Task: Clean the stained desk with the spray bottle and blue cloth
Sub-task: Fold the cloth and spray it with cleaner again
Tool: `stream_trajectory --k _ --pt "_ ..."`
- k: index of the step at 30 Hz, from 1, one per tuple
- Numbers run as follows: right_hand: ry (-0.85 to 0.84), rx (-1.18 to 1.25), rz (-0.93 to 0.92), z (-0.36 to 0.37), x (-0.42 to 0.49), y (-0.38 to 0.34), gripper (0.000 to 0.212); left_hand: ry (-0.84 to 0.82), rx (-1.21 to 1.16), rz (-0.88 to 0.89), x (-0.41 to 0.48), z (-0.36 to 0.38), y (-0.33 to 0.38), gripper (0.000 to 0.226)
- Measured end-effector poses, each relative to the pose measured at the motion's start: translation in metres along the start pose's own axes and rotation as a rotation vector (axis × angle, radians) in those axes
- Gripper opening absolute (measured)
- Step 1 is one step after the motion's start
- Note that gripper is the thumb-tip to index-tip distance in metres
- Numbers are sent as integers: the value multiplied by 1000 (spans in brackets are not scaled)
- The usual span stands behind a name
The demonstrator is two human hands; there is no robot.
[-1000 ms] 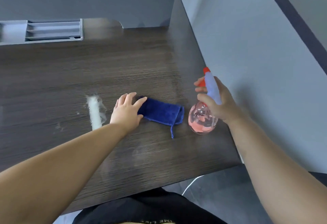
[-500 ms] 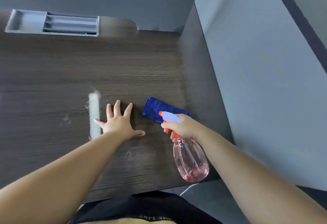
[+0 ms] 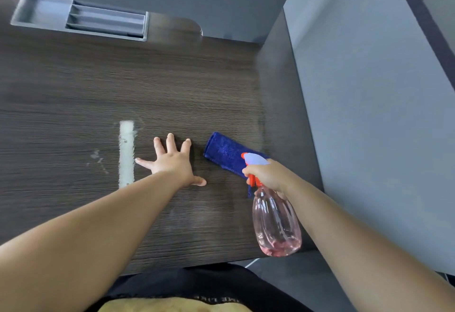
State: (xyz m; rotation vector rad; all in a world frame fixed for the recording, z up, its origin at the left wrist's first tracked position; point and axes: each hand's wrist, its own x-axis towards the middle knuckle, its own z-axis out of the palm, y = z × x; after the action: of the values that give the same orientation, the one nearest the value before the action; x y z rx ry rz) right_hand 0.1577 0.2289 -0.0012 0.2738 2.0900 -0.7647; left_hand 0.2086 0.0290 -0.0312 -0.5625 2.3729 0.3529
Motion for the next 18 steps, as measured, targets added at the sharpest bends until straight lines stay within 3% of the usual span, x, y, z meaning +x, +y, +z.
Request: stream_trajectory --k 2,12,15,18 --pt "-2 -33 2 -5 -3 6 59 -16 -1 -5 1 0 2 119" --pt "6 -28 17 -17 -10 30 52 -23 -3 -2 1 -1 2 119" --pt "15 -52 14 -21 -12 31 60 -20 -5 -1 1 0 2 120" --pt "10 -53 5 -18 -14 27 49 -23 2 -5 1 0 2 120"
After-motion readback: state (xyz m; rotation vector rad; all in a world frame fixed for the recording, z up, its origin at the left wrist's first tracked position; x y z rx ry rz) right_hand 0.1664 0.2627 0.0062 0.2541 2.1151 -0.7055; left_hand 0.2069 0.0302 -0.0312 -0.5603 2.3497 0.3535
